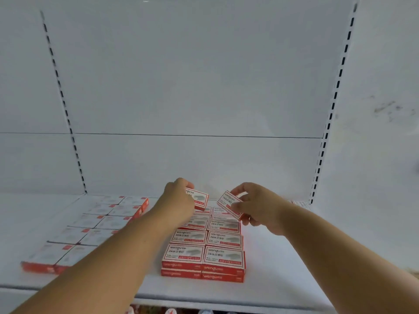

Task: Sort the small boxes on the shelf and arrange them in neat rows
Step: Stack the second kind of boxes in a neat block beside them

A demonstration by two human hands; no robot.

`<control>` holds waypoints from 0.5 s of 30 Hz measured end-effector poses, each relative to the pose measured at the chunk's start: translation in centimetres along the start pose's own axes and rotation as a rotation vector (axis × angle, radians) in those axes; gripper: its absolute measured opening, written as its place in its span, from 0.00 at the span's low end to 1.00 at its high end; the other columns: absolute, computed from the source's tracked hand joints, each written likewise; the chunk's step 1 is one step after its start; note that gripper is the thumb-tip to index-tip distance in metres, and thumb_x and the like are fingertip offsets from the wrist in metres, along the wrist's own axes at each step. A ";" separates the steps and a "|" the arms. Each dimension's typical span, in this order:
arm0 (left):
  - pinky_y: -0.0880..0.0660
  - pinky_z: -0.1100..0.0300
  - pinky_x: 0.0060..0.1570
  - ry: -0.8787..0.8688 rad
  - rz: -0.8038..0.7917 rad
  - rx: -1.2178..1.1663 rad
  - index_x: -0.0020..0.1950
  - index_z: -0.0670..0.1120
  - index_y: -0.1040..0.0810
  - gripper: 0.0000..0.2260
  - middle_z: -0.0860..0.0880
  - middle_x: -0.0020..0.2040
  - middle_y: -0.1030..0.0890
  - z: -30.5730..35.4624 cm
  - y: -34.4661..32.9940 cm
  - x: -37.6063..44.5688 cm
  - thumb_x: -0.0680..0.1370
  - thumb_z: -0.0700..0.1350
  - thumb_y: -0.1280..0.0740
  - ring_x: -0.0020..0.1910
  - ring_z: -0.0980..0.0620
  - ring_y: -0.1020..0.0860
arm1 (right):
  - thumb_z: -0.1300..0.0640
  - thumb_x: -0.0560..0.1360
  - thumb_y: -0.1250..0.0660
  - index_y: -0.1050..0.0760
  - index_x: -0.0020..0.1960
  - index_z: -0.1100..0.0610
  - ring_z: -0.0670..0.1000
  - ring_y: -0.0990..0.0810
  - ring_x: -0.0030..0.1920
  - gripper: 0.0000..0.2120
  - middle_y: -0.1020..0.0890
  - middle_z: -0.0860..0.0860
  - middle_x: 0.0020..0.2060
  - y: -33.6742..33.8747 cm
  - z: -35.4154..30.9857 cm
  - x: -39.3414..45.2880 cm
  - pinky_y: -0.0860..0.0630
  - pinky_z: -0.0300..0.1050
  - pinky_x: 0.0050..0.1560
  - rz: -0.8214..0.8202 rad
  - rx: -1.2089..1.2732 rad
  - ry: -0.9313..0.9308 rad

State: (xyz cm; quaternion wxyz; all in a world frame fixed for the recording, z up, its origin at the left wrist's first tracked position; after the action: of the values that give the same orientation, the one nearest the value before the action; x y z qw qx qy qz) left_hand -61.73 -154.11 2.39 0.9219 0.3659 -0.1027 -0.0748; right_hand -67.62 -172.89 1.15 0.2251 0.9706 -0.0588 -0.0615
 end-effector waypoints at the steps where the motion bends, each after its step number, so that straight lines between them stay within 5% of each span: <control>1: 0.24 0.62 0.35 -0.013 -0.012 0.028 0.68 0.49 0.31 0.16 0.48 0.63 0.29 -0.5 -0.2 0.3 0.81 0.37 0.40 0.51 0.48 0.21 | 0.62 0.77 0.36 0.24 0.54 0.55 0.49 0.25 0.31 0.07 0.14 0.54 0.41 -0.2 0.1 0.2 0.33 0.42 0.29 0.043 -0.068 -0.002; 6: 0.21 0.55 0.49 -0.037 -0.147 0.168 0.63 0.50 0.27 0.13 0.50 0.59 0.24 -2.1 -0.9 1.7 0.79 0.41 0.40 0.51 0.50 0.21 | 0.61 0.78 0.36 0.18 0.50 0.51 0.47 0.25 0.32 0.09 0.19 0.48 0.35 -1.1 0.3 0.2 0.33 0.36 0.27 0.153 -0.203 -0.087; 10: 0.23 0.51 0.56 -0.061 -0.205 0.291 0.61 0.52 0.23 0.13 0.50 0.59 0.22 -2.9 -1.1 1.7 0.79 0.49 0.40 0.55 0.48 0.22 | 0.60 0.78 0.37 0.19 0.57 0.50 0.48 0.21 0.46 0.13 0.19 0.48 0.50 -2.1 -0.2 0.2 0.28 0.36 0.34 0.165 -0.330 -0.093; 15: 0.22 0.55 0.52 -0.104 -0.203 0.275 0.57 0.52 0.18 0.11 0.49 0.60 0.26 -2.9 -1.1 2.0 0.79 0.50 0.37 0.51 0.49 0.20 | 0.61 0.78 0.38 0.19 0.59 0.51 0.49 0.21 0.50 0.14 0.19 0.48 0.53 -2.7 -0.6 0.3 0.28 0.36 0.38 0.168 -0.415 -0.077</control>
State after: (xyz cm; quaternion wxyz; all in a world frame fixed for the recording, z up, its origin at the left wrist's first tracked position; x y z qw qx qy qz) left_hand -59.19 -153.45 -0.18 0.8442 0.4928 -0.1221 -0.1716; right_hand -67.01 -170.24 0.48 0.4218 0.8921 -0.1343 -0.0905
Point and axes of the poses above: each hand's wrist, its own x-axis towards the middle knuckle, its own y-axis out of the back of the hand, z = x × y, the point moved 4 cm from there along x, towards the middle knuckle
